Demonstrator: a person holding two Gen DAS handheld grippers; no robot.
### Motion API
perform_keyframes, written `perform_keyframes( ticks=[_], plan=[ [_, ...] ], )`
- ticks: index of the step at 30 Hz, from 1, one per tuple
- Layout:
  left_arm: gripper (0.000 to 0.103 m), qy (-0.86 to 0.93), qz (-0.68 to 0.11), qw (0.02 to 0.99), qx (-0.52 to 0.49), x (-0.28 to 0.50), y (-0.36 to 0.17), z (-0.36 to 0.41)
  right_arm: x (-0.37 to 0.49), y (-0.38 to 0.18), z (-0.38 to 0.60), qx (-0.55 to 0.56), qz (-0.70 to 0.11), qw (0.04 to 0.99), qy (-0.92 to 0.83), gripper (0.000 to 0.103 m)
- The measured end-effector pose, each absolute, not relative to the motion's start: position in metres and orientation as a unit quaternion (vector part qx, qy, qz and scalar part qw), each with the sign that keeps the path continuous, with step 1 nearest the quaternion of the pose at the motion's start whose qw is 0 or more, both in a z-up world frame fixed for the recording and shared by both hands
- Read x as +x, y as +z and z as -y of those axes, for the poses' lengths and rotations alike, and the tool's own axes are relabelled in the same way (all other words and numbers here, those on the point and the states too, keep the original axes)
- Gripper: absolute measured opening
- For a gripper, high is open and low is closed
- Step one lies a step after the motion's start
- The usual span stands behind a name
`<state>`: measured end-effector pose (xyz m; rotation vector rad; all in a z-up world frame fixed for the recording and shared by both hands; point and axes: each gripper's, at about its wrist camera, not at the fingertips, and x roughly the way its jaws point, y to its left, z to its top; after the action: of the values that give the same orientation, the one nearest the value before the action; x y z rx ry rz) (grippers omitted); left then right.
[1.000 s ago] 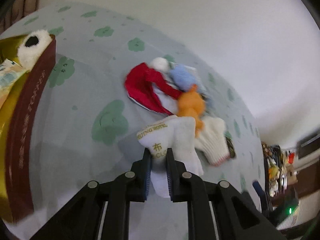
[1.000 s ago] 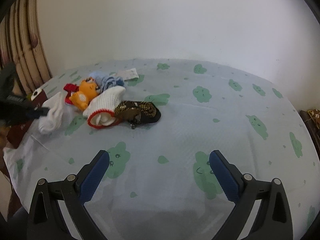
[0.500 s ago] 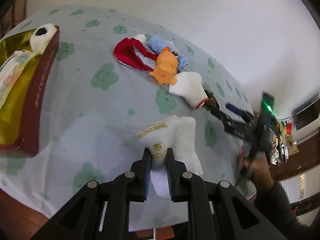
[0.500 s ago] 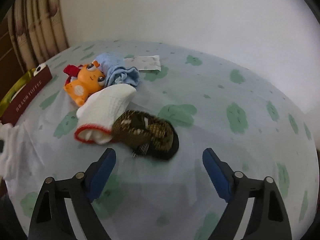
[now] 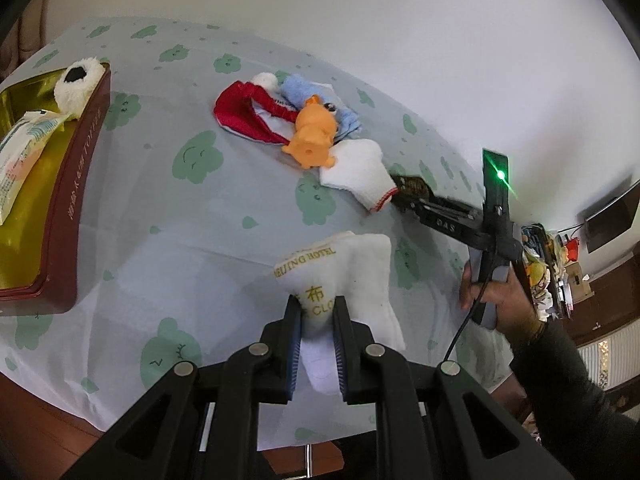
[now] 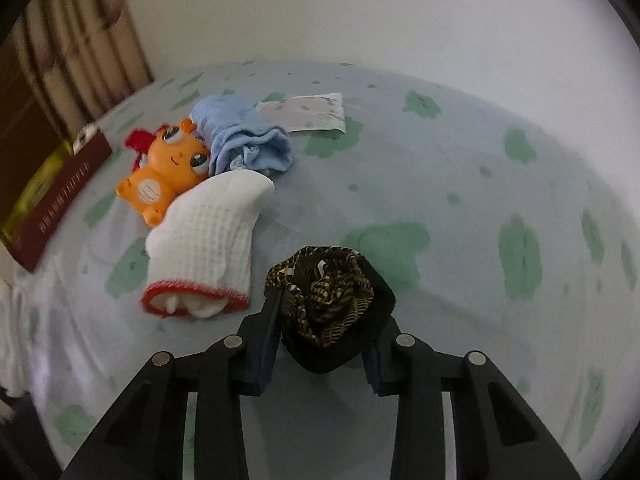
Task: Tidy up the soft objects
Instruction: 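Grasp the brown patterned pouch with the right gripper, then drop the white sock into the tin with left while right carries the pouch into the tin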
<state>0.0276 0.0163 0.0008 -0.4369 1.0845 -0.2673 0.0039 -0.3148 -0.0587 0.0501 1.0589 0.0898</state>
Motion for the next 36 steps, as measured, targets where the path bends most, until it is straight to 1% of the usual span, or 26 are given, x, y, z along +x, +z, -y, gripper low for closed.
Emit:
perform_keyframes(
  ticks=[3, 7, 12, 19, 22, 25, 26, 29, 31, 32, 34, 35, 36],
  plan=[
    [0.015, -0.123, -0.502, 0.831, -0.206, 0.022, 0.008, -0.019, -0.026, -0.045, 0.324, 0.063, -0.484, 0.872, 0.024, 0.03],
    [0.015, -0.115, -0.492, 0.837, -0.21, 0.01, 0.019, -0.032, -0.07, -0.026, 0.319, 0.078, -0.457, 0.886, 0.016, 0.03],
    [0.015, -0.072, -0.474, 0.85, -0.22, -0.003, 0.038, -0.075, -0.111, -0.012, 0.301, 0.112, -0.439, 0.891, 0.02, 0.03],
    [0.015, 0.035, -0.46, 0.862, -0.208, 0.004, 0.046, -0.163, -0.122, -0.008, 0.266, 0.139, -0.428, 0.892, 0.043, 0.03],
    [0.015, 0.062, -0.469, 0.862, -0.18, 0.019, 0.037, -0.185, -0.118, -0.005, 0.25, 0.137, -0.426, 0.892, 0.056, 0.03],
    [0.015, 0.074, -0.478, 0.858, -0.176, 0.035, 0.023, -0.204, -0.115, -0.002, 0.24, 0.134, -0.427, 0.892, 0.065, 0.03],
    [0.016, 0.073, -0.481, 0.856, -0.174, 0.039, 0.019, -0.207, -0.114, 0.0, 0.237, 0.134, -0.426, 0.892, 0.066, 0.03],
    [0.029, 0.068, -0.498, 0.849, -0.163, 0.053, 0.007, -0.208, -0.112, 0.004, 0.231, 0.131, -0.426, 0.892, 0.07, 0.03],
    [0.047, 0.063, -0.5, 0.851, -0.146, 0.061, 0.001, -0.202, -0.11, 0.006, 0.228, 0.129, -0.426, 0.892, 0.075, 0.03],
    [0.049, 0.077, -0.496, 0.857, -0.121, 0.065, -0.001, -0.199, -0.109, 0.007, 0.226, 0.126, -0.426, 0.892, 0.077, 0.03],
    [0.05, 0.118, -0.482, 0.866, -0.064, 0.064, 0.002, -0.191, -0.105, 0.011, 0.218, 0.114, -0.424, 0.895, 0.081, 0.03],
    [0.05, 0.144, -0.463, 0.874, -0.04, 0.059, 0.008, -0.187, -0.103, 0.013, 0.214, 0.112, -0.422, 0.895, 0.087, 0.03],
    [0.05, 0.155, -0.447, 0.88, -0.038, 0.053, 0.013, -0.186, -0.101, 0.016, 0.211, 0.111, -0.421, 0.896, 0.091, 0.03]
  ],
)
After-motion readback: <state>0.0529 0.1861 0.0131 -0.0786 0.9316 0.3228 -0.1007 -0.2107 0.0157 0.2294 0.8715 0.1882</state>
